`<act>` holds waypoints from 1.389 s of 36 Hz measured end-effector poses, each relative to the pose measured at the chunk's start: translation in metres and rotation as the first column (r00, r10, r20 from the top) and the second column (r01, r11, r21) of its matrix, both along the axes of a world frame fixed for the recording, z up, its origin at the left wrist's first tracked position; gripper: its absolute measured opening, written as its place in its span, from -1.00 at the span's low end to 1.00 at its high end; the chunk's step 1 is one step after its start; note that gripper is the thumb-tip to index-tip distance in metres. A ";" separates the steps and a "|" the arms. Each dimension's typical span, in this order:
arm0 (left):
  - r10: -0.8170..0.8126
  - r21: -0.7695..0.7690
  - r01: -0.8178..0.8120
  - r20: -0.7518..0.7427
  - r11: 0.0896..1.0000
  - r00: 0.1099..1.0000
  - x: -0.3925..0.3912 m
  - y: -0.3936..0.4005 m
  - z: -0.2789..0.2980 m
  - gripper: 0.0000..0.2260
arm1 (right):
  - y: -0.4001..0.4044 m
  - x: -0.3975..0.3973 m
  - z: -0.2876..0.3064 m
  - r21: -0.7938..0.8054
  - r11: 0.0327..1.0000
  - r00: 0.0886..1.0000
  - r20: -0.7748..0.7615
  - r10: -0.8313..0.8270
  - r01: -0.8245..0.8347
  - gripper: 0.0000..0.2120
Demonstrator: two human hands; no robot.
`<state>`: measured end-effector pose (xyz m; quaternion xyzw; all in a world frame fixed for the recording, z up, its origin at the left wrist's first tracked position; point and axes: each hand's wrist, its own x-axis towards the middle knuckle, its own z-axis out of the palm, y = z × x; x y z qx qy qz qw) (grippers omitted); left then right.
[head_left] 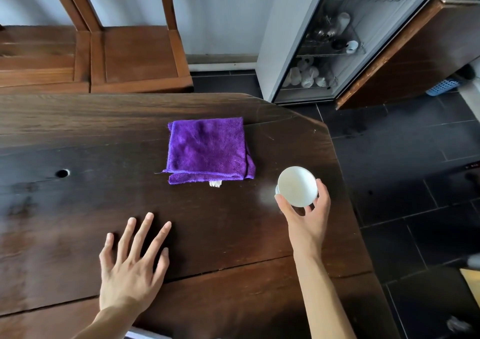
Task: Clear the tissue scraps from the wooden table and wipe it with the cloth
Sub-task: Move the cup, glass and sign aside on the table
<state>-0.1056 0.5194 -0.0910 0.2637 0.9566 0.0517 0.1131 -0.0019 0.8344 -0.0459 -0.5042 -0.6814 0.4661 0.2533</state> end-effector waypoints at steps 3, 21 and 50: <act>-0.001 0.002 0.001 -0.004 1.000 1.000 0.001 0.000 0.000 -0.43 | 0.007 0.003 0.000 0.007 0.999 0.998 0.029 0.053 -0.054 -0.09; -0.023 0.034 0.025 -0.060 0.999 0.998 0.002 0.000 -0.002 -0.47 | 0.016 0.004 0.004 0.062 0.989 0.988 0.087 0.127 -0.132 -0.08; -0.011 0.076 0.019 -0.109 0.997 0.994 0.004 -0.001 -0.009 -0.49 | -0.004 0.035 0.027 -0.039 0.981 0.977 0.087 0.193 -0.190 0.01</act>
